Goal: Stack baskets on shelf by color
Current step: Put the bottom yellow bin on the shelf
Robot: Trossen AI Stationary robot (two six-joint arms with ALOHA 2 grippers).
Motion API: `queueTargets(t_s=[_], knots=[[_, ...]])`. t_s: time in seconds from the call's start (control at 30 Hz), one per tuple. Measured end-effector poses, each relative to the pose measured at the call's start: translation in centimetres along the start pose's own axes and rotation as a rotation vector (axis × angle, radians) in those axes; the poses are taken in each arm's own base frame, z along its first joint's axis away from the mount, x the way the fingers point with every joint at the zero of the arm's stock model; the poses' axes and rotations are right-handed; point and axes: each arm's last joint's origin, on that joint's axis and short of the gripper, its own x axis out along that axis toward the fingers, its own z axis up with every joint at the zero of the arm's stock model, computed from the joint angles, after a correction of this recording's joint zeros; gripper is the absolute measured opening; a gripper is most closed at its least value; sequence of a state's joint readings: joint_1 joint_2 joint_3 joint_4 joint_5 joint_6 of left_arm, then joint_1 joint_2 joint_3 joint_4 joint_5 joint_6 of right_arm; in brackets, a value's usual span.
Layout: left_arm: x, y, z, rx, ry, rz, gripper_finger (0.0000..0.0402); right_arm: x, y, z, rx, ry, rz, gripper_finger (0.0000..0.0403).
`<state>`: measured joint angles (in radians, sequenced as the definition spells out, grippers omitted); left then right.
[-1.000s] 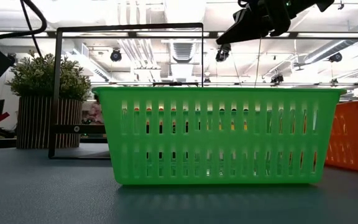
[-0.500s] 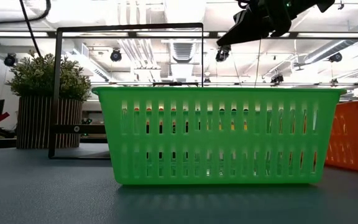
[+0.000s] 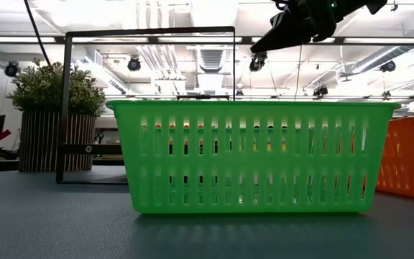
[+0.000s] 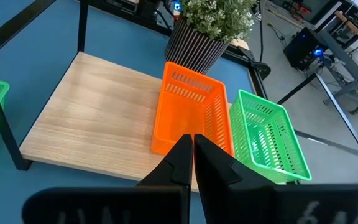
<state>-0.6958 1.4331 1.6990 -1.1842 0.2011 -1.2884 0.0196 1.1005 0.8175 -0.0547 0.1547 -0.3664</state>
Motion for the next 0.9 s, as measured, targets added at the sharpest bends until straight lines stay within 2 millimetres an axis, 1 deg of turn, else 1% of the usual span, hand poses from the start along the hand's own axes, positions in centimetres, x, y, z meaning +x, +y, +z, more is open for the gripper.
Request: queueTargets(t_s=[0.17, 0.27, 0.37, 0.47, 0.6, 0.7, 0.8, 0.9], knots=[[-4.5, -1.4, 0.3, 0.209, -0.191, -0.055, 0.0, 0.3, 0.1, -0.2, 0.024, 0.011, 0.004, 0.0009], [-6.8, -1.8, 0.8, 0.352, -0.348, -0.046, 0.0, 0.4, 0.1, -0.2, 0.025, 0.015, 0.005, 0.0009], [-8.6, -1.8, 1.8, 0.463, -0.496, 0.004, 0.0, 0.4, 0.1, -0.2, 0.031, 0.014, 0.005, 0.0009], [-9.4, -1.0, 3.0, 0.543, -0.556, 0.1, 0.0, 0.4, 0.1, -0.2, 0.032, 0.015, 0.005, 0.0009], [-9.2, 0.8, 5.0, 0.565, -0.576, 0.298, 0.0, 0.4, 0.2, -0.3, 0.04, 0.017, 0.006, 0.0009], [-8.1, 2.4, 7.2, 0.539, -0.515, 0.447, 0.0, 0.4, 0.2, -0.4, 0.039, 0.02, 0.007, 0.0009], [-6.0, 4.0, 9.8, 0.514, -0.412, 0.599, 0.0, 0.5, 0.3, -0.5, 0.038, 0.022, 0.007, 0.0009], [-3.1, 5.3, 12.4, 0.52, -0.281, 0.708, 0.0, 0.5, 0.3, -0.6, 0.037, 0.028, 0.007, 0.0009]])
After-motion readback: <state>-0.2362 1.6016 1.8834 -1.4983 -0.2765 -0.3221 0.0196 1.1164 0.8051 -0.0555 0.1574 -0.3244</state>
